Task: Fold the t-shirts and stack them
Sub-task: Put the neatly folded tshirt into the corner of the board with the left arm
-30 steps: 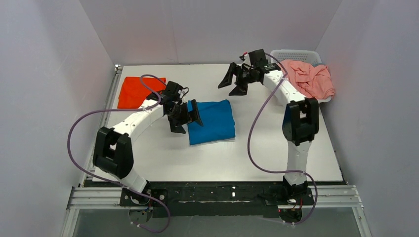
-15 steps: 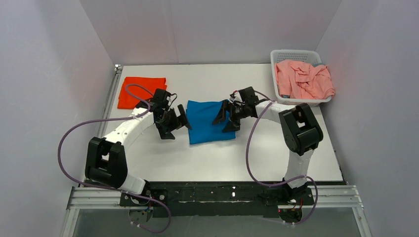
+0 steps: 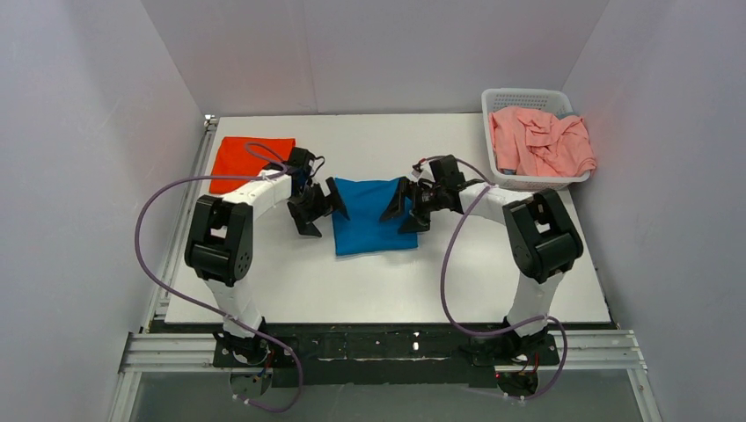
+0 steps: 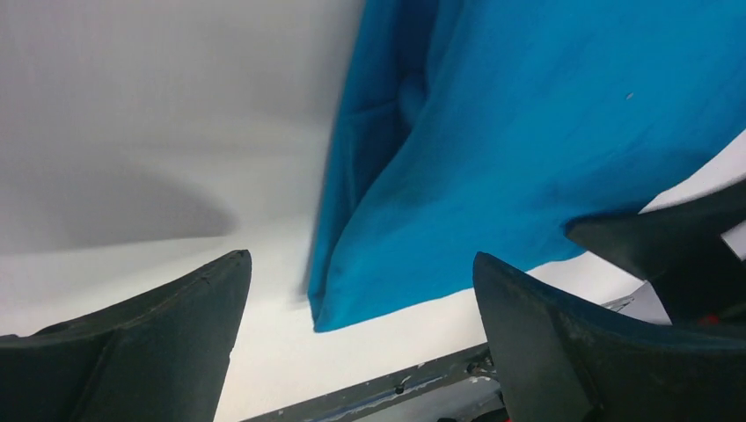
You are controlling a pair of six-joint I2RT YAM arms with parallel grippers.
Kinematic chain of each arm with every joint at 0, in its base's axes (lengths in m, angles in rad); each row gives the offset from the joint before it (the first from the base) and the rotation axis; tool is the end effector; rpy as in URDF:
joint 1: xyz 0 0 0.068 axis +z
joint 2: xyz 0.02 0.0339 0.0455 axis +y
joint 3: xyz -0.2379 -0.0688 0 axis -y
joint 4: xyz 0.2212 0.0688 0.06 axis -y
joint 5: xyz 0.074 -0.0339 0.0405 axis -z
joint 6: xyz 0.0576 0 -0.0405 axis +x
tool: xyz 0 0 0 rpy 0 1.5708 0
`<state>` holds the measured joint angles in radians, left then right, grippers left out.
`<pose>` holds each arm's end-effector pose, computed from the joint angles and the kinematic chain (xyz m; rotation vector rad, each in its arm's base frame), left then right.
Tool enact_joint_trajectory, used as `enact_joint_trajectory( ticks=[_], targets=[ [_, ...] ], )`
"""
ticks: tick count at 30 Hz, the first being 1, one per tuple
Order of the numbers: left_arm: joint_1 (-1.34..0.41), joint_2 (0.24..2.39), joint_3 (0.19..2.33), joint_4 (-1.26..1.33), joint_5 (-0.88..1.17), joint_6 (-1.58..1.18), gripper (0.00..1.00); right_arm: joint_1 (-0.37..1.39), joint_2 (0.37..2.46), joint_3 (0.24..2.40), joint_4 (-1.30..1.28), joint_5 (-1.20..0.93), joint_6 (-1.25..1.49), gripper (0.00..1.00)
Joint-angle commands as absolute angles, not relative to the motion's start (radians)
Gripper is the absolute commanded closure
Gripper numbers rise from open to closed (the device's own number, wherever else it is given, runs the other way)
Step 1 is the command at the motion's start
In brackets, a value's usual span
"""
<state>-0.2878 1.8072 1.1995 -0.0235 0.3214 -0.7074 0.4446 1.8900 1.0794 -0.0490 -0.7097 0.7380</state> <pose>0.3740 -0.1297 0.1918 -0.2949 2.2971 -0.8881 0.3155 0.1919 0.1313 0.0263 2.6391 1.3456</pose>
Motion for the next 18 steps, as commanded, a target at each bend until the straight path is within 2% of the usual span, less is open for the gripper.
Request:
enact_joint_trajectory(
  ticks=[1,9,12,16,18],
  targets=[
    [-0.284,1.875,1.288,-0.116,0.304,-0.647,0.02,0.444,1.690,1.122,-0.159,-0.544,0.626,0.09],
    [-0.309,2.000,1.376,-0.158,0.208,-0.620,0.04,0.443,1.405,0.939,-0.160,-0.354,0.607,0.08],
    [-0.338,2.025,1.395,-0.182,0.166,-0.603,0.15,0.443,1.347,0.886,-0.175,-0.313,0.602,0.08],
    [-0.381,2.062,1.416,-0.194,0.100,-0.596,0.36,0.442,1.291,0.833,-0.188,-0.295,0.605,0.08],
    [-0.395,2.084,1.428,-0.198,0.072,-0.603,0.41,0.442,1.263,0.814,-0.192,-0.294,0.602,0.08]
  ],
)
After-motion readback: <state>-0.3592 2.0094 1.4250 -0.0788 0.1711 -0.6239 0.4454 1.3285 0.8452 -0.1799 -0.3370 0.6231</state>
